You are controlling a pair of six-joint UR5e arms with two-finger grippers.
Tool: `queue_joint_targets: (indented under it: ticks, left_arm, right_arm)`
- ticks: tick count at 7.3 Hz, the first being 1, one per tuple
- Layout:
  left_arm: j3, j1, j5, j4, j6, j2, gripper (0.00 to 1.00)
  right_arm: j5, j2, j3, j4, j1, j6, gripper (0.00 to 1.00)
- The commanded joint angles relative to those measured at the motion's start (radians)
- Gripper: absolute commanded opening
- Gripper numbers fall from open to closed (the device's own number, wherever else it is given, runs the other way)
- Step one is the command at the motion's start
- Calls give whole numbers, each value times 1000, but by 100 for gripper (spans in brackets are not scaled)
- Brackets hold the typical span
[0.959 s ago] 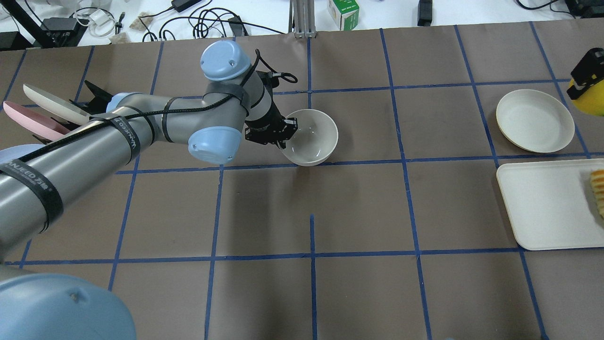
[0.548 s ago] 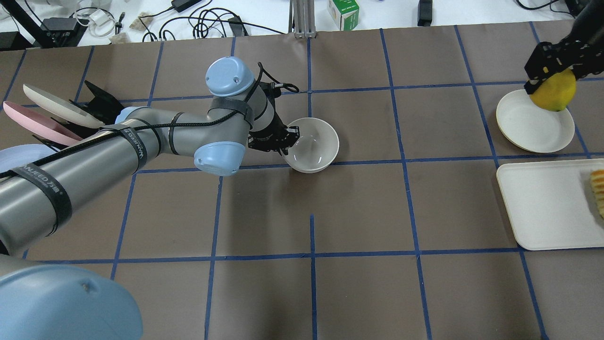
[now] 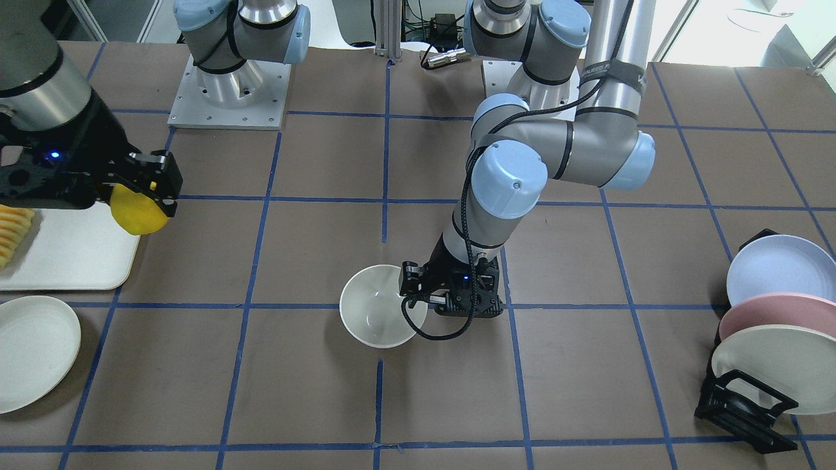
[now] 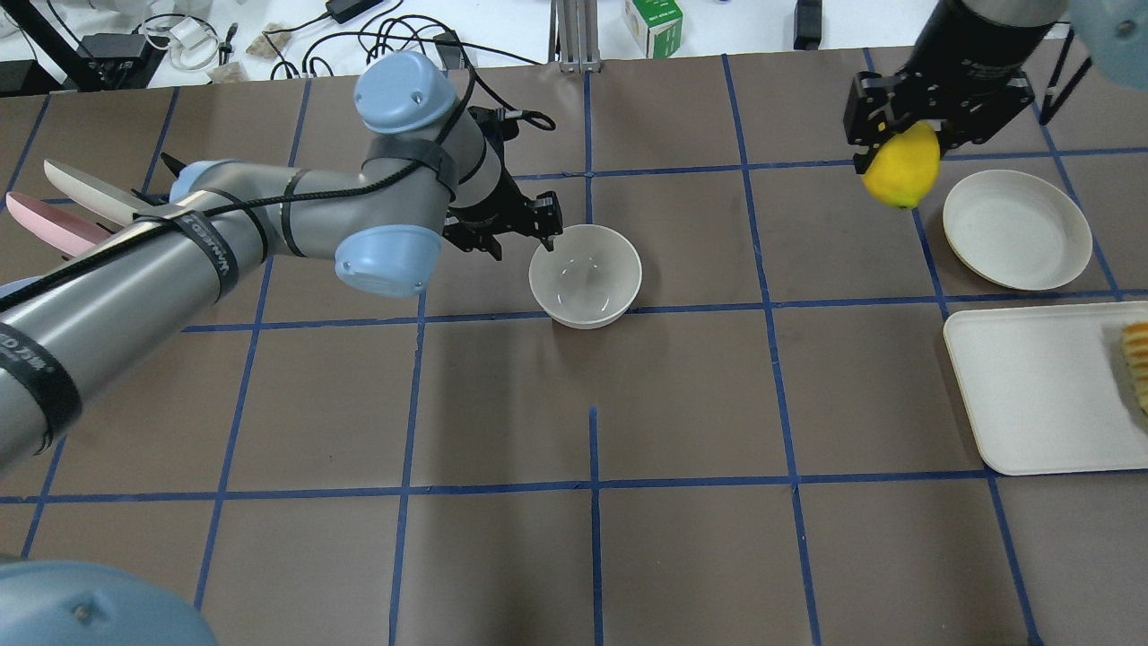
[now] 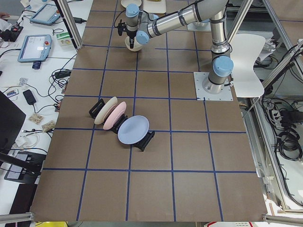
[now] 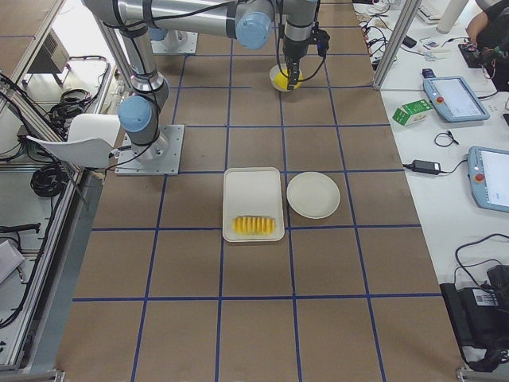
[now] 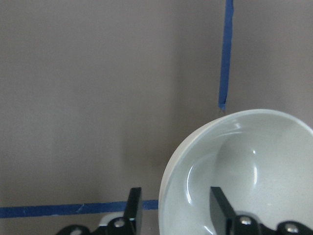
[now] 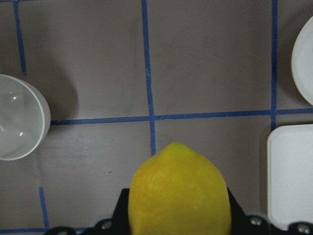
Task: Place bowl and put lemon in it
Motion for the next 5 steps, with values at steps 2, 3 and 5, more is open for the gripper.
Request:
queue_joint_targets:
  ticks: [2,3,5]
  left_arm:
    - [199,135,102,-485,187,167,100]
    - [210,152,125,-573,260,230,100]
    - [198,226,125,-612,294,357,100]
  right_arm:
    - [5,40,-2,-72,164,226,29]
    - [3,70,-2,-106,213,255,29]
    - [-12,225,-1,-275,336,338,29]
